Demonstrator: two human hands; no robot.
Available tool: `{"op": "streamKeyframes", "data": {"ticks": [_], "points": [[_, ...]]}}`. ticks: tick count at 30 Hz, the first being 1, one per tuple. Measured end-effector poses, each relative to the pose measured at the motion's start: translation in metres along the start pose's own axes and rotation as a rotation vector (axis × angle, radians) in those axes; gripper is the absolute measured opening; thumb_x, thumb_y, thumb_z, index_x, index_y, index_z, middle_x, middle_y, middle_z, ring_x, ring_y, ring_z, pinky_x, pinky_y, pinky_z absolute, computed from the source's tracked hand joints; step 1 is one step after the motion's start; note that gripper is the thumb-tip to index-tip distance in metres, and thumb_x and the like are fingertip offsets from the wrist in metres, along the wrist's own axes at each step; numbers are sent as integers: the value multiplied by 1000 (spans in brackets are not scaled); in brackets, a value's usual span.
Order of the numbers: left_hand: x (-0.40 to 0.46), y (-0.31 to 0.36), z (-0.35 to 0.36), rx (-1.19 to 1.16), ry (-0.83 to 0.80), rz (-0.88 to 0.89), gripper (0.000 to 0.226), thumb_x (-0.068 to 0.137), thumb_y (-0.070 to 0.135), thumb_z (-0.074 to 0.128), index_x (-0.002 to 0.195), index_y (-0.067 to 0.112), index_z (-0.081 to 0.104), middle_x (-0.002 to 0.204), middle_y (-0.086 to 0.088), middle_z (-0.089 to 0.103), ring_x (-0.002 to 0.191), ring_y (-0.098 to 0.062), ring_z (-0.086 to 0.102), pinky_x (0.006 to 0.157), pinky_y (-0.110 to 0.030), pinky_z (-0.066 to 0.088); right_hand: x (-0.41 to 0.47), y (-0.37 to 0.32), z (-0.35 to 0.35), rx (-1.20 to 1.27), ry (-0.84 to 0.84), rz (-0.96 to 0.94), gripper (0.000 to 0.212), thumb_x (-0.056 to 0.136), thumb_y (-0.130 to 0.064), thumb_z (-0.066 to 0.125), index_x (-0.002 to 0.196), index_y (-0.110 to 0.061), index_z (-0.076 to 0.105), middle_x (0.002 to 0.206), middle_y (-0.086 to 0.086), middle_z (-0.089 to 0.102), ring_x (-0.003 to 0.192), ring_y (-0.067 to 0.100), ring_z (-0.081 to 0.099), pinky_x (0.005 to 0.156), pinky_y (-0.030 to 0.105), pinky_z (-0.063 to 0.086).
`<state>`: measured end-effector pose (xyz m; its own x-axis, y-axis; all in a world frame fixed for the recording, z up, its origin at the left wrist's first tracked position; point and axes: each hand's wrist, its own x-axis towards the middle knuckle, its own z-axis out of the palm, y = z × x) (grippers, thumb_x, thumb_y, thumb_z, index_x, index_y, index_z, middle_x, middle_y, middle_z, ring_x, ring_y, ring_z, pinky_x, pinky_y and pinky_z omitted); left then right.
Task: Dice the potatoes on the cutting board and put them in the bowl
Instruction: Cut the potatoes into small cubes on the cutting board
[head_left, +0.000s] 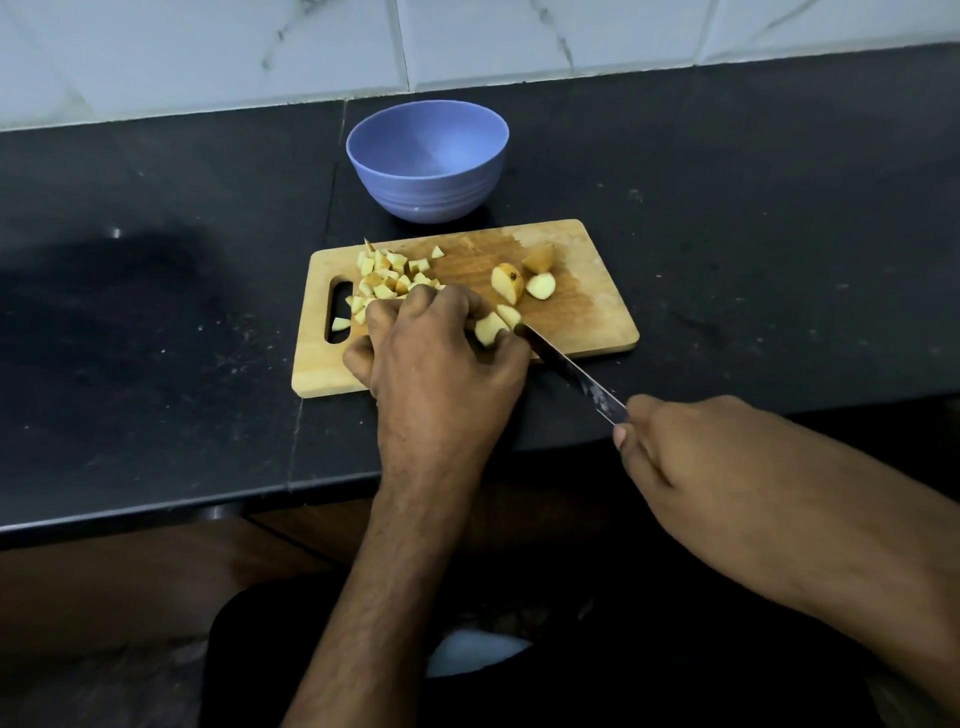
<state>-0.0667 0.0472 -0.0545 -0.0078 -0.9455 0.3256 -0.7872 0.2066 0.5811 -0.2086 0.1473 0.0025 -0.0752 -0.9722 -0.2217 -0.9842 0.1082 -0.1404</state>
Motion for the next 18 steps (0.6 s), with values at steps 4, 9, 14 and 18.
{"op": "streamKeyframes", "data": {"ticks": [4,9,14,18], "points": [[-4,-1,-2,-10,2,15,27,86,46,66,109,33,71,108,17,59,119,-12,37,95,-39,23,-3,-5,9,34,66,49,36,104,-43,24,72,-26,30,68,-6,50,56,6,47,48,23,31],[-7,-5,-8,-29,-23,44,29,88,42,67,115,33,71,113,15,60,123,-14,39,94,-38,21,-4,-17,2,83,158,39,37,103,-44,23,70,-28,27,66,-7,47,52,4,45,46,19,28],[-7,-7,-9,-73,-3,18,22,87,38,72,109,36,72,106,18,63,120,-13,42,93,-36,21,3,-26,7,112,163,2,28,104,-43,24,83,-29,37,68,-7,51,55,6,49,50,22,36],[-7,-8,-8,-110,11,10,17,86,36,74,103,37,74,102,22,64,118,-8,42,90,-33,18,10,-30,12,106,155,0,27,103,-42,23,86,-27,38,69,-7,50,56,6,47,52,23,37]]}}
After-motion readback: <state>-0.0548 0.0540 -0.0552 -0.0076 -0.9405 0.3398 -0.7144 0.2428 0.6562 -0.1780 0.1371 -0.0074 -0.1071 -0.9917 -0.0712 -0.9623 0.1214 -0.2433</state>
